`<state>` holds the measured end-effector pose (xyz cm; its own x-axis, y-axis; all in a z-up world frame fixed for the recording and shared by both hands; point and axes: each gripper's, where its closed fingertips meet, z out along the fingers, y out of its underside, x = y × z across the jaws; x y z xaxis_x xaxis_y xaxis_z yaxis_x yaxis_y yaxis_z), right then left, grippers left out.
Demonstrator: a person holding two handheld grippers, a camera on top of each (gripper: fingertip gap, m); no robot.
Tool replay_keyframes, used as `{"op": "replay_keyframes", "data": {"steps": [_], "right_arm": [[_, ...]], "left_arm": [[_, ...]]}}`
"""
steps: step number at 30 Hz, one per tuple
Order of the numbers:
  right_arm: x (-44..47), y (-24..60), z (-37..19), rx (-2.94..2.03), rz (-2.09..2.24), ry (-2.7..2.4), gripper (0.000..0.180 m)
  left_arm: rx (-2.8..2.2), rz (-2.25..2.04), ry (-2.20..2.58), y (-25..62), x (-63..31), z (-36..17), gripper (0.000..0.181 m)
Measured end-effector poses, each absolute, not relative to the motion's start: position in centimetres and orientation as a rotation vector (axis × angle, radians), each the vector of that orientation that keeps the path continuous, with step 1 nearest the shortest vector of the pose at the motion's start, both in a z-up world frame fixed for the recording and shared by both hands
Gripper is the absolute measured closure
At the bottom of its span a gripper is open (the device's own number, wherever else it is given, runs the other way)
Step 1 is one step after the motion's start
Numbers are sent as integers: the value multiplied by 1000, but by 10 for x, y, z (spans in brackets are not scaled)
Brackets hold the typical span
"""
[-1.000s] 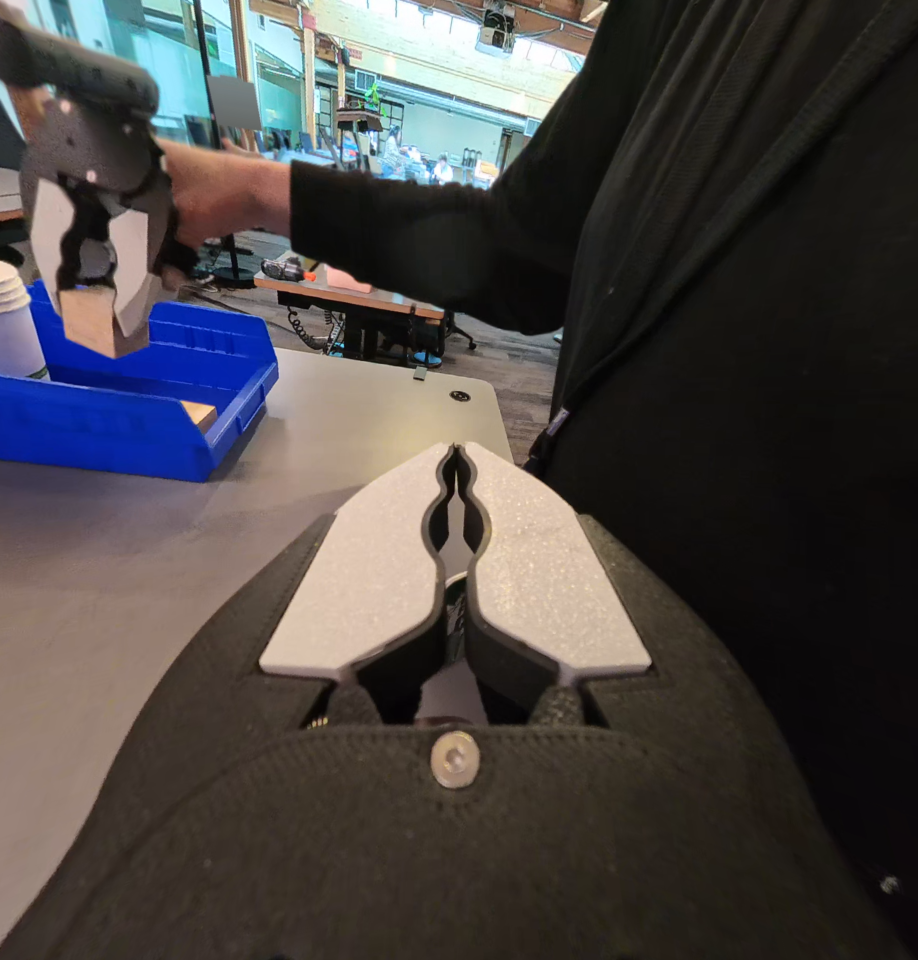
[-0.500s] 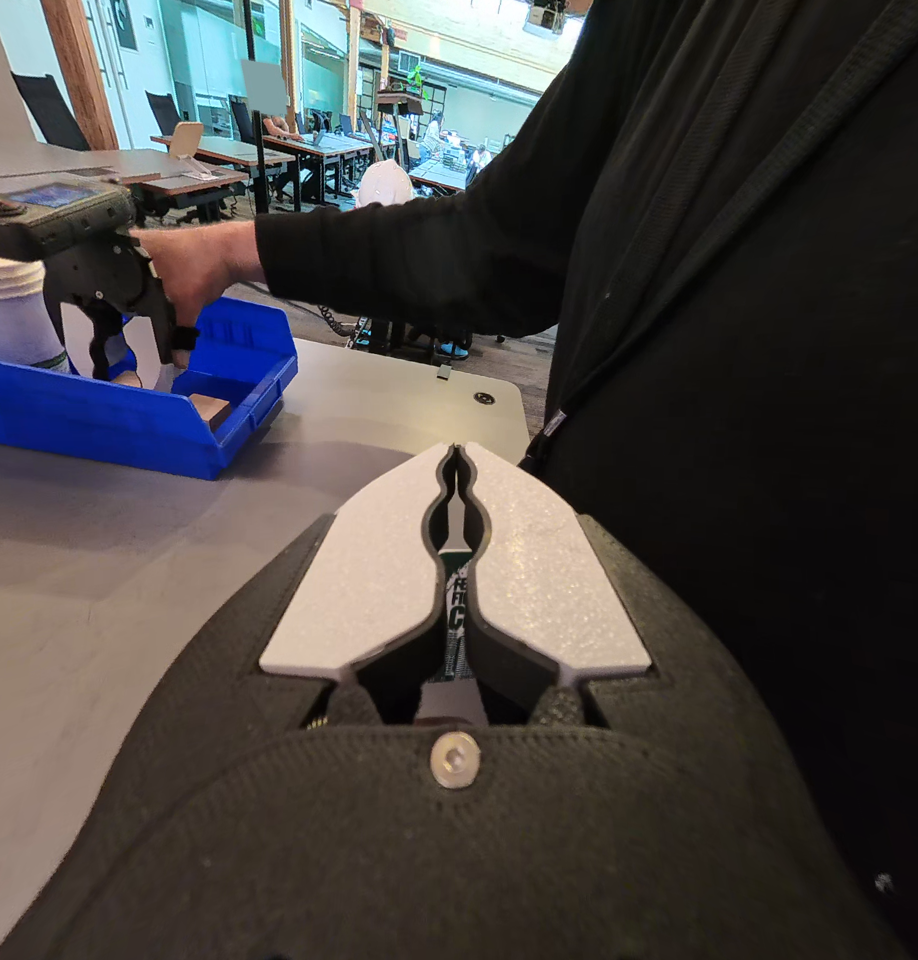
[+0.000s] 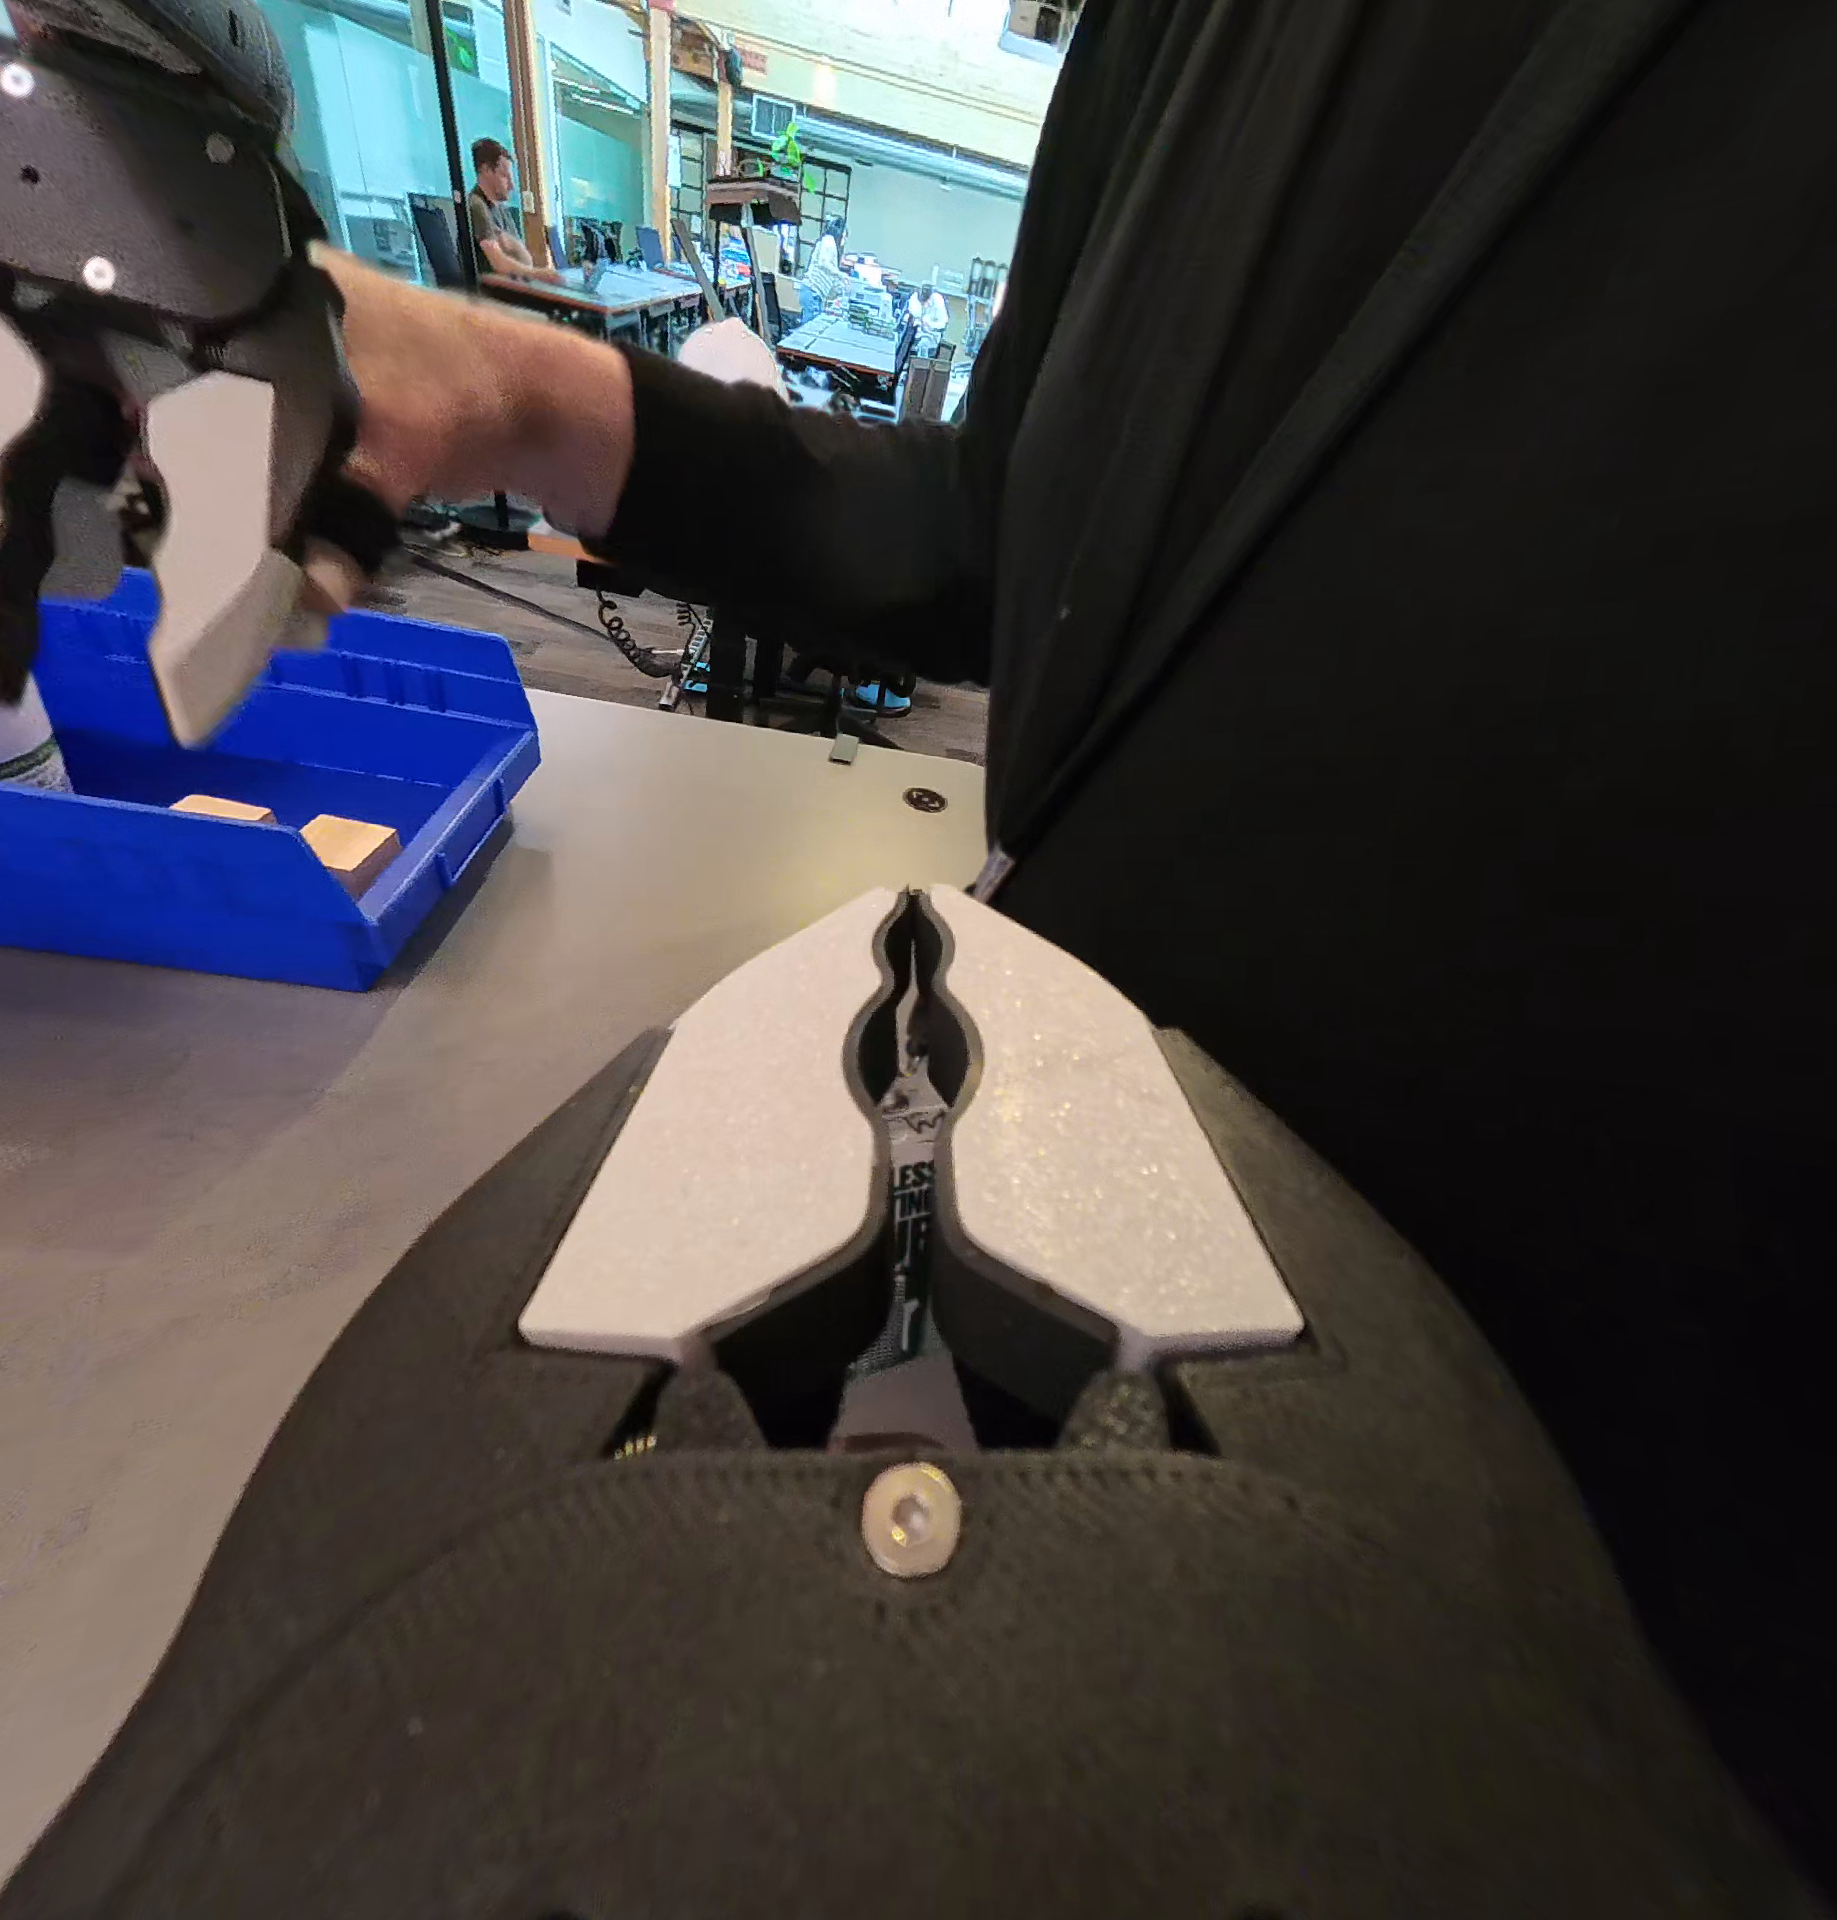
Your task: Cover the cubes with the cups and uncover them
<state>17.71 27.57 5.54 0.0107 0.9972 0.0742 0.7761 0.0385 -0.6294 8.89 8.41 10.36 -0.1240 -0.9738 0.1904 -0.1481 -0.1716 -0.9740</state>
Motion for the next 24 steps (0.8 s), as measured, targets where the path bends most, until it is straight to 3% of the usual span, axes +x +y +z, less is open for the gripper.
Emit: {"op": "replay_keyframes", "data": {"steps": [5,9,14,16,17,20,24], "right_arm": [[27,208,9,-1670,866,-1852,119],[-62,177,-33,-1622,912,-1959,111],[-109,162,-81,-1639,788,-2133,111],[-113,157,-98,-1637,731,-2206,123],[-115,153,-99,-1624,754,-2230,136],[-109,155,-83,-1600,782,-2217,136],[-49,198,-15,-1653,855,-1978,136]], "left_arm": [[-1396,-1379,1301,73,78,99,181],[-1399,-1373,1278,68,68,100,181],[-1394,-1364,1262,63,56,102,181],[-1395,-1361,1257,63,52,102,181],[-1393,-1363,1253,63,50,102,181],[-1388,-1369,1246,64,46,103,181],[-1371,-1380,1251,66,44,105,181]]}}
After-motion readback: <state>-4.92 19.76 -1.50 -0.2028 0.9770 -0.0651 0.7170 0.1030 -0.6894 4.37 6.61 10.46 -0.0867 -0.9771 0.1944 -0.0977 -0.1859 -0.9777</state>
